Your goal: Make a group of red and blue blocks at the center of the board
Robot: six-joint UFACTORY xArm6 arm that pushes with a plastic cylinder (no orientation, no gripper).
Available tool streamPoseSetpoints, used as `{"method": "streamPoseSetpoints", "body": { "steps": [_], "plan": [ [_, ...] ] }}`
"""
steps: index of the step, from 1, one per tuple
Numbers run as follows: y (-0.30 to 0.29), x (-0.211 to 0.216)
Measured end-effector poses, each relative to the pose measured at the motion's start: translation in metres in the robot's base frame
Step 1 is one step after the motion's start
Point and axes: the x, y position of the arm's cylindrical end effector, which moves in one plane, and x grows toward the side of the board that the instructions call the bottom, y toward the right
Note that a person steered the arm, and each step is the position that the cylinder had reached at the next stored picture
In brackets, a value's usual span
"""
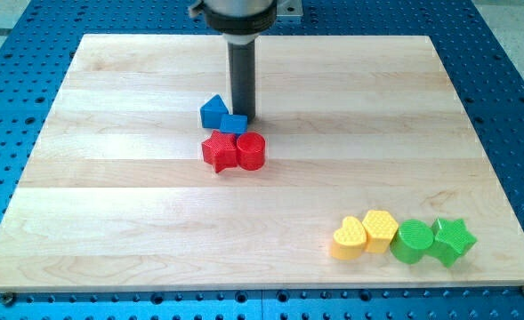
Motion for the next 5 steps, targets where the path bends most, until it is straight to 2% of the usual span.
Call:
{"method": "streamPoseSetpoints", "body": {
  "steps": [1, 2, 4, 5],
  "plan": [
    [-0.029, -0.035],
    [-0.072, -0.004],
    [-0.094, 0.029],
    [-0.068, -0.014]
  ]
}}
